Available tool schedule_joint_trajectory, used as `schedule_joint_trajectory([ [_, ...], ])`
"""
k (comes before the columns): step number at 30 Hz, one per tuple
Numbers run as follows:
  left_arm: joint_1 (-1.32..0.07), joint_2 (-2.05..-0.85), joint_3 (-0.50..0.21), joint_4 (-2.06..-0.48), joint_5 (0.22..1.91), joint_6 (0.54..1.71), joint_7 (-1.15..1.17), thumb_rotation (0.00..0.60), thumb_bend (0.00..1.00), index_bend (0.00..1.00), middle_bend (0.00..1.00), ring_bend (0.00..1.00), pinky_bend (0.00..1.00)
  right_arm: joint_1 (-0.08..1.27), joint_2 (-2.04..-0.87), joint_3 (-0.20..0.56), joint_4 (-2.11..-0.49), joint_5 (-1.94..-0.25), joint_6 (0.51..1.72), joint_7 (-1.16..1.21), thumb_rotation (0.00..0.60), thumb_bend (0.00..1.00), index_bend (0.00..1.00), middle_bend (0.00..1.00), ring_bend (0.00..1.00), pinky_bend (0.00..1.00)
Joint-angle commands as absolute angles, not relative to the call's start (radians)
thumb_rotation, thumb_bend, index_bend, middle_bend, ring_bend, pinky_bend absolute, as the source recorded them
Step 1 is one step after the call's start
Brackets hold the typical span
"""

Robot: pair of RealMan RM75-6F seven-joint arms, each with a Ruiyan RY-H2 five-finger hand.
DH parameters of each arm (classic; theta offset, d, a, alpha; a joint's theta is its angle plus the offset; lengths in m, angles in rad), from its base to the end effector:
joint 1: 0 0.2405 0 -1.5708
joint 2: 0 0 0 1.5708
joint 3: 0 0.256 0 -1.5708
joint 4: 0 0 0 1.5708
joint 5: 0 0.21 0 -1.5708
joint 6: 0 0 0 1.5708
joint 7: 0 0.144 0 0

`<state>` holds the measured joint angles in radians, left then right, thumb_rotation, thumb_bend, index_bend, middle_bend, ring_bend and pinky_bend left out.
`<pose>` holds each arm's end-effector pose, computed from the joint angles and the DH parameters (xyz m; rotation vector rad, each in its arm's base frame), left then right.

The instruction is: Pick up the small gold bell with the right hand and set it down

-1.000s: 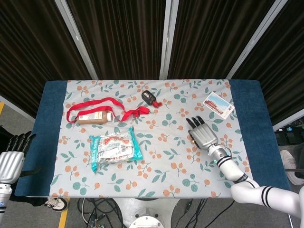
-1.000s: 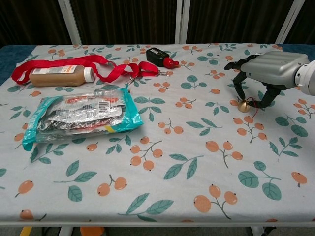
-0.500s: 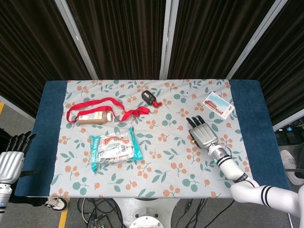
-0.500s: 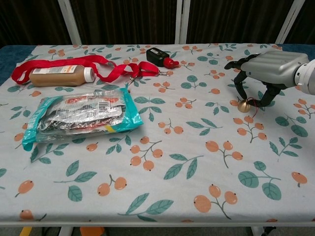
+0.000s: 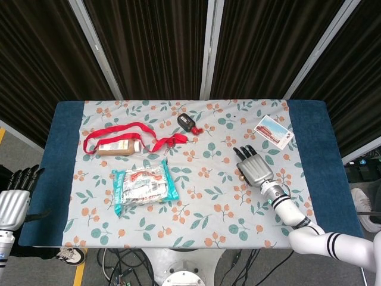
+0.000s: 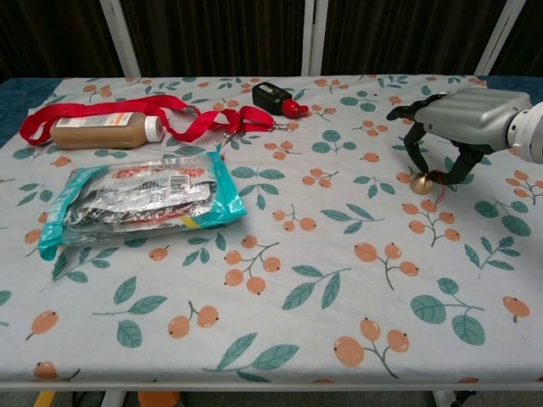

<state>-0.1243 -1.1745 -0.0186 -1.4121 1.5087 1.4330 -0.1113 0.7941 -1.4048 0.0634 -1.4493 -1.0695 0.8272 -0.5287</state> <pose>-0.3428 0.1905 0.1512 -1.4483 -0.9100 -0.8590 -0.1919 -0.3546 0.0088 2.0411 -0.6827 0.5497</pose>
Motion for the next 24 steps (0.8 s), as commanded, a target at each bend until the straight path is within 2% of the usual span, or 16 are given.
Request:
schedule_joint_trajectory([
  [1, -0.124, -1.174, -0.018, -1.412, 1.509, 1.433, -0.111, 0.6, 0.05, 0.01, 0.0, 0.0, 0.0, 0.793, -1.405, 0.063, -1.45, -1.072, 0.831, -0.526, 0.6, 0.31, 0.59, 0.0, 0.0, 0.0],
  [14, -0.124, -1.175, -0.018, -1.411, 1.51, 1.432, -0.115, 0.6, 0.05, 0.01, 0.0, 0.0, 0.0, 0.774, -1.361, 0.09, -1.5, -1.133, 0.901, -0.467, 0.6, 0.32, 0.63, 0.02, 0.0, 0.0],
  [21, -0.124, -1.171, -0.017, -1.424, 1.515, 1.436, -0.103, 0.6, 0.05, 0.01, 0.0, 0.0, 0.0, 0.733, -1.262, 0.157, -1.627, -1.27, 1.082, -0.392, 0.6, 0.33, 0.64, 0.03, 0.0, 0.0],
  [24, -0.125, -1.172, -0.018, -1.428, 1.515, 1.435, -0.098, 0.6, 0.05, 0.01, 0.0, 0.0, 0.0, 0.708, -1.237, 0.163, -1.668, -1.365, 1.166, -0.336, 0.6, 0.34, 0.64, 0.04, 0.0, 0.0],
])
